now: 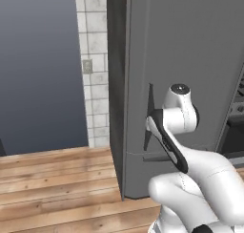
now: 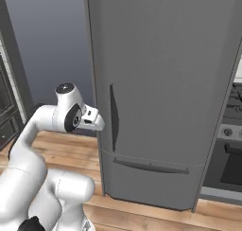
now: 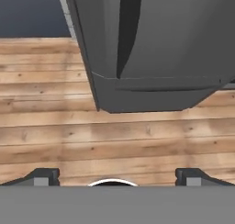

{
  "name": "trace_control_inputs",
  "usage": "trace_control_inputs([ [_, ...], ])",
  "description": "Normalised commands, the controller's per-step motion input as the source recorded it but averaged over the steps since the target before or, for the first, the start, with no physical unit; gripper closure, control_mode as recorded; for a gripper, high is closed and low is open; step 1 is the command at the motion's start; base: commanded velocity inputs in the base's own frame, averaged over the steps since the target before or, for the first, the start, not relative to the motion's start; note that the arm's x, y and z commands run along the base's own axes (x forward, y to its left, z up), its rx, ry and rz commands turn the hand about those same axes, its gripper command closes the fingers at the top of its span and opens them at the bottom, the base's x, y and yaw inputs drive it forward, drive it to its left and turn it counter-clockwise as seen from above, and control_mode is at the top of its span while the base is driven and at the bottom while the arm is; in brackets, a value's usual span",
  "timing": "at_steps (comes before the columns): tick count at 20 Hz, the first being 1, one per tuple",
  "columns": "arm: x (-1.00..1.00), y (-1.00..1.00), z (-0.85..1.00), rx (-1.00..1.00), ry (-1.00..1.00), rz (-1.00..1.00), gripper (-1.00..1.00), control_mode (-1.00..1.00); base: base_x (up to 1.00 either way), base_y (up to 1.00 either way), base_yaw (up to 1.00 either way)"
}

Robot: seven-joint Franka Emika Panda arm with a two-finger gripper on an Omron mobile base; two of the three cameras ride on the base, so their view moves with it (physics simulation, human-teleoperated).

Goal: Retrieve the banana and tangerine from the fridge and place them into the bowl on the dining table.

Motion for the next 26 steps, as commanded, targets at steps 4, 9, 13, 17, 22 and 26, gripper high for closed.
trace_control_inputs([
  [4, 0.54, -0.40, -0.44, -0.01, 0.02, 0.00, -1.00, -1.00, 0.00, 0.00, 0.00],
  [9, 0.37, -0.37, -0.34, 0.00, 0.00, 0.03, -1.00, -1.00, 0.00, 0.00, 0.00],
  [13, 0.42, -0.25, -0.17, 0.00, -0.03, 0.04, -1.00, -1.00, 0.00, 0.00, 0.00],
  [17, 0.47, -0.12, -0.03, 0.00, -0.08, 0.04, -1.00, -1.00, 0.00, 0.00, 0.00],
  [22, 0.50, -0.05, 0.00, 0.00, -0.08, 0.03, -1.00, -1.00, 0.00, 0.00, 0.00],
  [26, 0.55, 0.00, 0.00, 0.01, -0.04, 0.01, -1.00, -1.00, 0.00, 0.00, 0.00],
])
